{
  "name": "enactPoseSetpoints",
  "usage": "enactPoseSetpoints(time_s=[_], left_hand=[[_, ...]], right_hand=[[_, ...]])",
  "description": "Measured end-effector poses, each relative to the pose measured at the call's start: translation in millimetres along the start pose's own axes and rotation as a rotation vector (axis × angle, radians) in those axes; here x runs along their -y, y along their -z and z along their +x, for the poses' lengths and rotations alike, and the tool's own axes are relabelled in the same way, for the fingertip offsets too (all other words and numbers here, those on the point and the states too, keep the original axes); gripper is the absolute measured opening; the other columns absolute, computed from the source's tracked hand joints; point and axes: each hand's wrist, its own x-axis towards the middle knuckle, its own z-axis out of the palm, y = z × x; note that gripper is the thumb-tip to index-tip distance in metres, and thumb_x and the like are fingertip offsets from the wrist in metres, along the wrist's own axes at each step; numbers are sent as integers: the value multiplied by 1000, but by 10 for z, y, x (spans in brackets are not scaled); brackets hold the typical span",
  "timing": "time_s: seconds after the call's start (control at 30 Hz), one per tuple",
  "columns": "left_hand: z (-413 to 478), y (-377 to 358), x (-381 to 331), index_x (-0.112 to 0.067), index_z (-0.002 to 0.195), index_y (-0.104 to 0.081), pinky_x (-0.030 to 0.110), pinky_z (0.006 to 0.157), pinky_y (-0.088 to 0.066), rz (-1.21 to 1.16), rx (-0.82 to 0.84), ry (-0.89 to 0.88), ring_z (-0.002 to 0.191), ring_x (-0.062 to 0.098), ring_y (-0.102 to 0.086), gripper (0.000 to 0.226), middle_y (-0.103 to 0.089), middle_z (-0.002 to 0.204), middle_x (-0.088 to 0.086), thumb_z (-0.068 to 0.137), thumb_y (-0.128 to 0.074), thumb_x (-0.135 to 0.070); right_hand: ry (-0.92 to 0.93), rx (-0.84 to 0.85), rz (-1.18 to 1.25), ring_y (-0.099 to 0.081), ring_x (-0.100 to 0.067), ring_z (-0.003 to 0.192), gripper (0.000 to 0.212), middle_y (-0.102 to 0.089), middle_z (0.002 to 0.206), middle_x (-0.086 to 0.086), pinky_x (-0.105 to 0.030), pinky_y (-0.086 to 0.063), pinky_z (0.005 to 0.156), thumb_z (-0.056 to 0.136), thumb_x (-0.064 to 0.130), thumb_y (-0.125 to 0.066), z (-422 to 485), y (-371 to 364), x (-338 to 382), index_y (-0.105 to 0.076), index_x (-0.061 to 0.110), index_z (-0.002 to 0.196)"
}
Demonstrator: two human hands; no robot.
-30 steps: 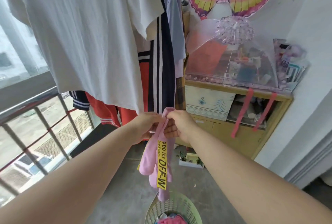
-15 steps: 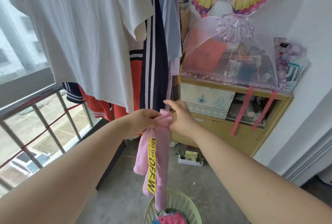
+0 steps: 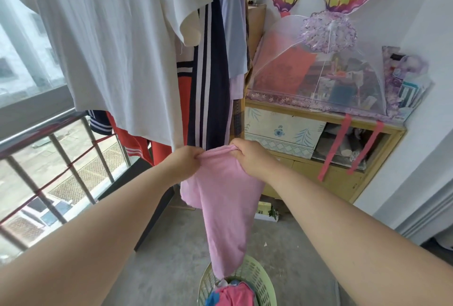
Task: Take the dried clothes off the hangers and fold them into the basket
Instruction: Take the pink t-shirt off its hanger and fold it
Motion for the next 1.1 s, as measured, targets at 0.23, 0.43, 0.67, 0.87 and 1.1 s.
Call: enactPoseSetpoints(time_s=[0.23,0.43,0.67,0.87,1.1], left_hand=[[-20,54,-113,-29,95,-62,28,82,-46,-128,225,-44,92,15,-58,20,-62,88,-10,82,-67,-43],[29,106,-245,-17,96,-63,35,83,-53,-311,161,65,85,19,-65,50,-68,90,1,78,-61,-63],[43,340,-237,-9,121,-61,47,94,-50,-1014,225,135,104,31,-66,61,-69,112,13,77,-69,-51],[40,467,-172,-10,123,-60,44,92,-50,-1116,230,101,107,30,-65,52,-68,115,14,85,-61,-45],[224,260,167,-11,133,-47,46,108,-38,-898,54,344,118,29,-54,91,-57,129,7,60,-85,-49]], right_hand=[[12,42,49,-50,-18,75,24,-60,82,-9,-31,-37,65,98,24,-50,15,171,9,-60,3,92],[-74,-222,382,-58,-16,81,33,-67,87,-10,-30,-43,73,92,42,-57,-60,218,-96,-67,10,90],[-254,425,899,-54,-10,120,88,-64,124,13,-33,-35,100,44,58,-86,-297,-40,-485,-57,33,124],[-396,450,835,-64,-21,110,57,-70,116,-4,-37,-49,99,65,19,-85,-406,-228,-586,-64,11,117],[-515,248,985,-67,-32,103,71,-71,109,-18,-43,-49,98,61,54,-78,-307,71,-594,-68,2,110]])
